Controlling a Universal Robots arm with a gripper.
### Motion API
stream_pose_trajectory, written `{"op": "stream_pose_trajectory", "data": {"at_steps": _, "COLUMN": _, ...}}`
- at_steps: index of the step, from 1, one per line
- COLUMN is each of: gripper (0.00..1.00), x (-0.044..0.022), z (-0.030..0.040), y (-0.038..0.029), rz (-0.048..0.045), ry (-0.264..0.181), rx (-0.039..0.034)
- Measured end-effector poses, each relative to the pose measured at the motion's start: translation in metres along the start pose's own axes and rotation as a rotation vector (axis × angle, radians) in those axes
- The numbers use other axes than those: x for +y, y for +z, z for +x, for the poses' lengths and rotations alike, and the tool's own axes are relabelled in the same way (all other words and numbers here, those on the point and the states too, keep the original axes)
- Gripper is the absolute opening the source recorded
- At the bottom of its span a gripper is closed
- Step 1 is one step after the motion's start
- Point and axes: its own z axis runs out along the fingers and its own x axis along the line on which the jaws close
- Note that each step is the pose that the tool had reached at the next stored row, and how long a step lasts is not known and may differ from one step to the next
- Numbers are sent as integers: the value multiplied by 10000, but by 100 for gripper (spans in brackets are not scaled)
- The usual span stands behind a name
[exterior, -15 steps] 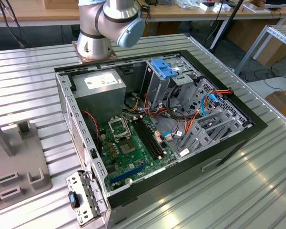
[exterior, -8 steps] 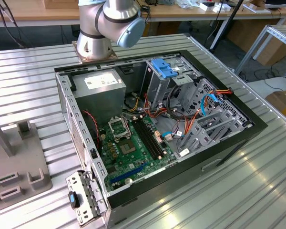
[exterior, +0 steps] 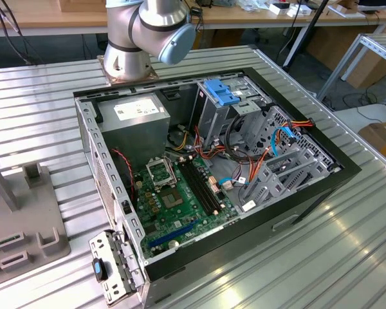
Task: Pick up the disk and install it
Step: 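Pick up the disk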
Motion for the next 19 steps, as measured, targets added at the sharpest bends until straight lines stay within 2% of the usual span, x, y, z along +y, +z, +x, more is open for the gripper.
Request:
{"op": "stream_pose_trajectory", "data": {"at_steps": 3, "gripper": 71, "x": 0, "z": 0, "y": 0, "rz": 1, "ry": 1, "rx": 0}}
{"op": "stream_pose_trajectory", "data": {"at_steps": 4, "gripper": 64, "x": -1, "z": 0, "y": 0, "rz": 0, "ry": 0, "rx": 0}}
{"op": "stream_pose_trajectory", "data": {"at_steps": 11, "gripper": 62, "x": -2, "z": 0, "y": 0, "rz": 0, "ry": 0, "rx": 0}}
{"op": "stream_pose_trajectory", "data": {"at_steps": 12, "gripper": 55, "x": -3, "z": 3, "y": 0, "rz": 0, "ry": -2, "rx": 0}}
{"op": "stream_pose_trajectory", "data": {"at_steps": 19, "gripper": 55, "x": -2, "z": 25, "y": 0, "rz": 0, "ry": 0, "rx": 0}}
